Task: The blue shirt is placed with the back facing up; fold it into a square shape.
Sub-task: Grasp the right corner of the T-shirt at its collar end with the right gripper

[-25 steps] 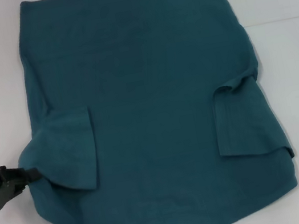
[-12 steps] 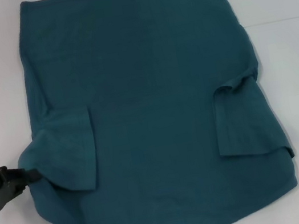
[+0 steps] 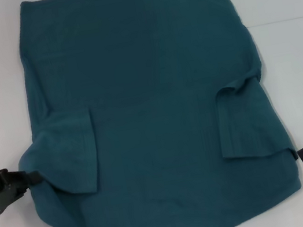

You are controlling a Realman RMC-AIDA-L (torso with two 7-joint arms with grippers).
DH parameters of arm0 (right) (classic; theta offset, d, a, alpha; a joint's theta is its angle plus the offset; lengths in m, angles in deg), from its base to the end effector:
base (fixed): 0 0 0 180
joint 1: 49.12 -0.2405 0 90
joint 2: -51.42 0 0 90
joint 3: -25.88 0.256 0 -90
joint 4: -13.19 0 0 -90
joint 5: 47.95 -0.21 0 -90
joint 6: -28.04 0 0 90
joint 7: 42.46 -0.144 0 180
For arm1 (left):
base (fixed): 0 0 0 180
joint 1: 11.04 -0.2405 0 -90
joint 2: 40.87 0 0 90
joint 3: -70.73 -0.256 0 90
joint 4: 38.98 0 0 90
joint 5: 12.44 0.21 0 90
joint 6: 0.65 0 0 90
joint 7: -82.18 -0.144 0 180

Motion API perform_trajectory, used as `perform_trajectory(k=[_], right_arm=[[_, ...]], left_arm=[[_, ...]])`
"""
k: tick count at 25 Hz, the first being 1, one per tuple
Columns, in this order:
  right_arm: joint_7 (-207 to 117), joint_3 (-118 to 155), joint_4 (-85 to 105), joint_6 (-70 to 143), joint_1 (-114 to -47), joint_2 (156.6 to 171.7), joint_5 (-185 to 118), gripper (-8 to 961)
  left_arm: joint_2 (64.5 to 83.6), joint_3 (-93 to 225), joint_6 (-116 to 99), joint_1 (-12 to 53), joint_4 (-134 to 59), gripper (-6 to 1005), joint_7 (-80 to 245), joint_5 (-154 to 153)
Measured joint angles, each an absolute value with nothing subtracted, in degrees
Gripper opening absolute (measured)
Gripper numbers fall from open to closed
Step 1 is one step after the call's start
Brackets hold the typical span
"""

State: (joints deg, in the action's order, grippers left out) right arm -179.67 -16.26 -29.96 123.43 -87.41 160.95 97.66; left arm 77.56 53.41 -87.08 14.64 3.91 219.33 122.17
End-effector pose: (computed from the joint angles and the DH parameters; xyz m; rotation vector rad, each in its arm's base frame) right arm 0.2932 0.3490 0.0623 -2.4132 1.7461 -0.1122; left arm -0.3501 0.3015 0.0458 -1.8220 -2.0587 -0.7181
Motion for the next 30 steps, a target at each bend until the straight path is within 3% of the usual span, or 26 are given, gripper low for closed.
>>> perform_trajectory(k=[2,7,18,30], right_arm=[[-179.7,-16.3,-30.0,123.4,-87.5,161.08,97.9,458],[-179.6,-16.4,-30.0,122.3,-87.6,161.49,97.9,647],[-179.8,-21.2,-29.9,117.9,-88.4,164.07,98.0,682],[-180.2,-22.5,-29.2,117.3,-89.2,164.3,99.6,683]], left_arm=[[77.61,53.4,-87.0,14.6,3.9,53,219.3,122.1],[77.69,53.4,-87.0,14.7,3.9,53,219.3,122.3],[77.7,53.4,-86.5,14.7,3.6,54,219.3,122.4],[77.7,53.3,-86.3,14.5,3.2,53,219.2,122.1]])
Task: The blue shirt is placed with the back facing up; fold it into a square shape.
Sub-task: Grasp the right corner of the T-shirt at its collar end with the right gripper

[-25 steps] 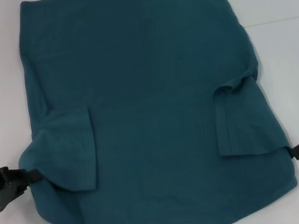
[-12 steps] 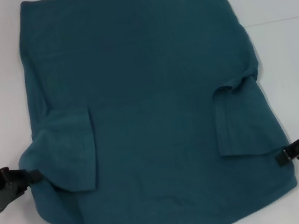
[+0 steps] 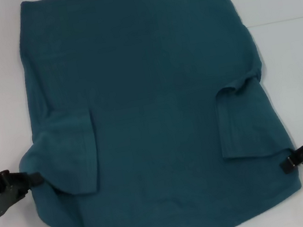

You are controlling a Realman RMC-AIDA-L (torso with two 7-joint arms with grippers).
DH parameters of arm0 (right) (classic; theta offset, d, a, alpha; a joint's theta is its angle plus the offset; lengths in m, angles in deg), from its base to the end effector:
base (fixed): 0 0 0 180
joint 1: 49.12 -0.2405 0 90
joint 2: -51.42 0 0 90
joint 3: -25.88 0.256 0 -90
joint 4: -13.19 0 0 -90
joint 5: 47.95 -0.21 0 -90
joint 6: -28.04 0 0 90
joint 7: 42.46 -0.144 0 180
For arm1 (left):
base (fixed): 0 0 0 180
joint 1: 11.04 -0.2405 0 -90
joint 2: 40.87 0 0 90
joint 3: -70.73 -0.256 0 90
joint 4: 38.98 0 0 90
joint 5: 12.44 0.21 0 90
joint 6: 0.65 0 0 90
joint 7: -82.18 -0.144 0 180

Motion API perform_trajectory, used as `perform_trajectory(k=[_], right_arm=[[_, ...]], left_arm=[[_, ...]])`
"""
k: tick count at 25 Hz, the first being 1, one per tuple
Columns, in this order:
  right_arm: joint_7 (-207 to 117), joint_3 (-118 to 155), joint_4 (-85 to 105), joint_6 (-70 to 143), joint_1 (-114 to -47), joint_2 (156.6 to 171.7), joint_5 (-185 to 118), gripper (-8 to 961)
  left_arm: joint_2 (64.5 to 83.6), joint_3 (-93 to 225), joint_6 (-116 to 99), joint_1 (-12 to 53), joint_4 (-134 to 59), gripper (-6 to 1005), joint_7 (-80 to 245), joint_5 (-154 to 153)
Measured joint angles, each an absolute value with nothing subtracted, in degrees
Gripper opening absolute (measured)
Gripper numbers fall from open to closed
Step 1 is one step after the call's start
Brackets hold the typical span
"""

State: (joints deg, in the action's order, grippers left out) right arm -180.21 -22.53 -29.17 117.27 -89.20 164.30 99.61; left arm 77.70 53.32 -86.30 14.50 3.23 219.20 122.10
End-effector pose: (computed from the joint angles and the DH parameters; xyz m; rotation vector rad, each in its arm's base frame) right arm 0.2833 0.3572 0.0274 -2.4477 1.6446 -0.2392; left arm -0.3517 0.3008 0.0424 -1.8109 -2.0665 -0.7186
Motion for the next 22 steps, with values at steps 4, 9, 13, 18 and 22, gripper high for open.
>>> perform_trajectory(k=[4,9,13,18,22], right_arm=[[-180.5,-22.5,-29.2,116.5,-89.2,164.67,100.1,683],[-180.4,-22.8,-28.4,115.6,-89.8,165.42,100.1,682],[-180.2,-22.8,-27.2,115.4,-90.7,165.66,100.1,679],[-180.5,-22.7,-27.1,115.4,-91.1,165.79,100.0,667],[-180.6,-22.6,-27.1,115.5,-91.1,165.79,100.0,657]], left_arm=[[77.69,53.3,-86.2,14.7,3.0,54,219.1,122.0],[77.69,53.3,-85.8,14.8,2.3,53,218.9,122.1],[77.69,53.3,-85.7,14.8,2.3,54,218.9,122.0],[77.69,53.3,-85.7,14.8,2.3,54,218.9,122.0],[77.69,53.3,-85.7,14.9,2.3,53,218.9,122.0]])
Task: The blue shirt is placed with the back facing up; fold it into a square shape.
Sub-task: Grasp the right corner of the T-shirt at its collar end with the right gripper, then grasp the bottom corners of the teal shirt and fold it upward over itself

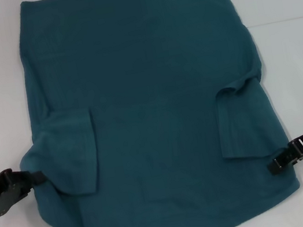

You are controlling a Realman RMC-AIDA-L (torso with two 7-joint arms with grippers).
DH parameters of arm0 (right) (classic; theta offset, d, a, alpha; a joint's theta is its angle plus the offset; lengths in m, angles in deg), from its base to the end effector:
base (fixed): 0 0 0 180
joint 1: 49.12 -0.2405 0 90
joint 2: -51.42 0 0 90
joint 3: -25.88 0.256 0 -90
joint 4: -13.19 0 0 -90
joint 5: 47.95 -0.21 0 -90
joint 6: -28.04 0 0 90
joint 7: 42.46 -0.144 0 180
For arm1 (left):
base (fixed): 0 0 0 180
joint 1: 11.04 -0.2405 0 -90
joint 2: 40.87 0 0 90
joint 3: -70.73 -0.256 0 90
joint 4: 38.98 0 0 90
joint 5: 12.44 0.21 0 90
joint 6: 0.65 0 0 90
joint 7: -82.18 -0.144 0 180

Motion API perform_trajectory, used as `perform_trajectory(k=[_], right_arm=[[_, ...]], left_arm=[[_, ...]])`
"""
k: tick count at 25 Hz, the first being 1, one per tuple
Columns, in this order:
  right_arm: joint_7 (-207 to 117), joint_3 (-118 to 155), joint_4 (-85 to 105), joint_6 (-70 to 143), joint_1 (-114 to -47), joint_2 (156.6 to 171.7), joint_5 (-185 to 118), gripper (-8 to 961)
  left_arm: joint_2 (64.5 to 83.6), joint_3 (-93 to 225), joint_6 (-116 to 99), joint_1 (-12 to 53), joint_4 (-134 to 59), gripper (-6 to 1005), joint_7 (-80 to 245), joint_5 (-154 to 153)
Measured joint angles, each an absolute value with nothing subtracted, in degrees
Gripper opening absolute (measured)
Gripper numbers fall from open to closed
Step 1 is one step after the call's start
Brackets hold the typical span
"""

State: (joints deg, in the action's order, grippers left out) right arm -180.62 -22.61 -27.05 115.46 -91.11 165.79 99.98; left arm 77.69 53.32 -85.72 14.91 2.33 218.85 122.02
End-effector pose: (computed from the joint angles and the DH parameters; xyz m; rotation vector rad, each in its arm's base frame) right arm 0.2732 0.3611 0.0103 -2.4703 1.6449 -0.2344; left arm -0.3505 0.3030 0.0394 -1.8152 -2.0666 -0.7227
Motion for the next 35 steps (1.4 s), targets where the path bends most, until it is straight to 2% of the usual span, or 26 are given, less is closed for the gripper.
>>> perform_trajectory(k=[1,20,30,35], right_arm=[[-180.6,-22.7,-27.0,115.4,-91.1,165.79,100.0,655],[-180.7,-21.7,-27.4,116.2,-90.6,165.29,99.9,20],[-178.4,-18.5,-27.7,126.9,-90.1,162.72,99.8,20],[-176.7,-18.6,-27.8,131.7,-88.8,162.49,100.1,19]], left_arm=[[77.69,53.3,-85.7,14.9,2.3,53,218.9,122.0],[77.69,53.3,-87.0,15.0,2.4,54,218.6,122.0],[76.22,53.4,-101.4,13.8,7.0,53,216.0,125.4],[75.93,53.7,-105.0,13.0,8.6,54,216.3,129.5]])
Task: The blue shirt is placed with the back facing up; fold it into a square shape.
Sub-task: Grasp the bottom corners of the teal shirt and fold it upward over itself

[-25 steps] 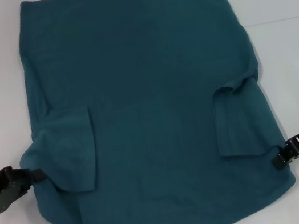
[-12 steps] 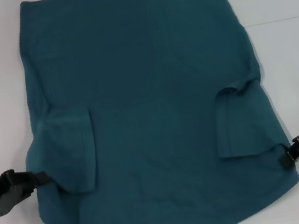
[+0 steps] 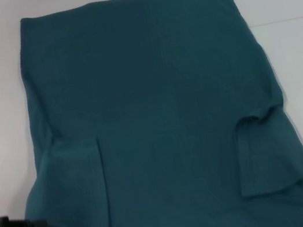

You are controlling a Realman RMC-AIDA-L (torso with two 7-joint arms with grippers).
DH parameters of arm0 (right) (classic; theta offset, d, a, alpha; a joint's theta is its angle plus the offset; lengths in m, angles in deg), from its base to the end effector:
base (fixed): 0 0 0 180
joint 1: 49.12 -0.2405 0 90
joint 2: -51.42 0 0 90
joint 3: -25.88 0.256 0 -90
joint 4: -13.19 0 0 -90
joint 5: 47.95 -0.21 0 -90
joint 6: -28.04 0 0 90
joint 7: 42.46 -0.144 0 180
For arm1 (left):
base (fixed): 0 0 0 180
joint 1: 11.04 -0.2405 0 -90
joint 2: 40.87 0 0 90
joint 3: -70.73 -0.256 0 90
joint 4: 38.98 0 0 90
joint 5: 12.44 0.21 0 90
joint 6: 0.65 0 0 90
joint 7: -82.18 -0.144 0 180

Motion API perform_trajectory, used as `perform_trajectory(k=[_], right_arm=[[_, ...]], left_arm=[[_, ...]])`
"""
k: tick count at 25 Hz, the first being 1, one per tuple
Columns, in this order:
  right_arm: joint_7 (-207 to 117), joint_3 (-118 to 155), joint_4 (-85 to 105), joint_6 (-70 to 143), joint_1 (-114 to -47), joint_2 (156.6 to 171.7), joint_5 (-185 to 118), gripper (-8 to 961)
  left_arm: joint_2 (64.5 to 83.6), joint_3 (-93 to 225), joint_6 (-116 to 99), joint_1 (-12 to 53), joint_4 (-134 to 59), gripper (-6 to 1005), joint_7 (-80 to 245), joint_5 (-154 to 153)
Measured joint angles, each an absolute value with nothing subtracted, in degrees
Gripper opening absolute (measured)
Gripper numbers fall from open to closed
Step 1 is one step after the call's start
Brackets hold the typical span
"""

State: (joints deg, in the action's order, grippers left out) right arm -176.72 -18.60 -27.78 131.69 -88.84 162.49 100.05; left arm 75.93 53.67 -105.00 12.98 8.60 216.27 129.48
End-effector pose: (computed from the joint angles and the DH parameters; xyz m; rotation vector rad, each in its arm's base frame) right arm 0.2803 0.3252 0.0414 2.5510 -1.7433 0.2688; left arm -0.3418 0.2599 0.0596 -2.1027 -2.1187 -0.5447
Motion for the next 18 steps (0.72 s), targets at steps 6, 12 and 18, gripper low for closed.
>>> perform_trajectory(k=[6,12,18], right_arm=[[-175.5,-18.4,-27.8,133.4,-87.4,162.38,99.9,19],[-176.0,-8.3,-28.2,129.1,-88.8,161.69,97.8,19],[-178.1,-3.4,-28.1,121.3,-89.5,160.99,87.4,23]], left_arm=[[75.93,54.1,-107.8,12.4,9.0,54,216.3,131.9],[75.69,55.4,-105.3,15.8,8.2,51,217.7,129.2],[73.89,55.2,-93.0,23.4,2.4,51,222.7,126.6]])
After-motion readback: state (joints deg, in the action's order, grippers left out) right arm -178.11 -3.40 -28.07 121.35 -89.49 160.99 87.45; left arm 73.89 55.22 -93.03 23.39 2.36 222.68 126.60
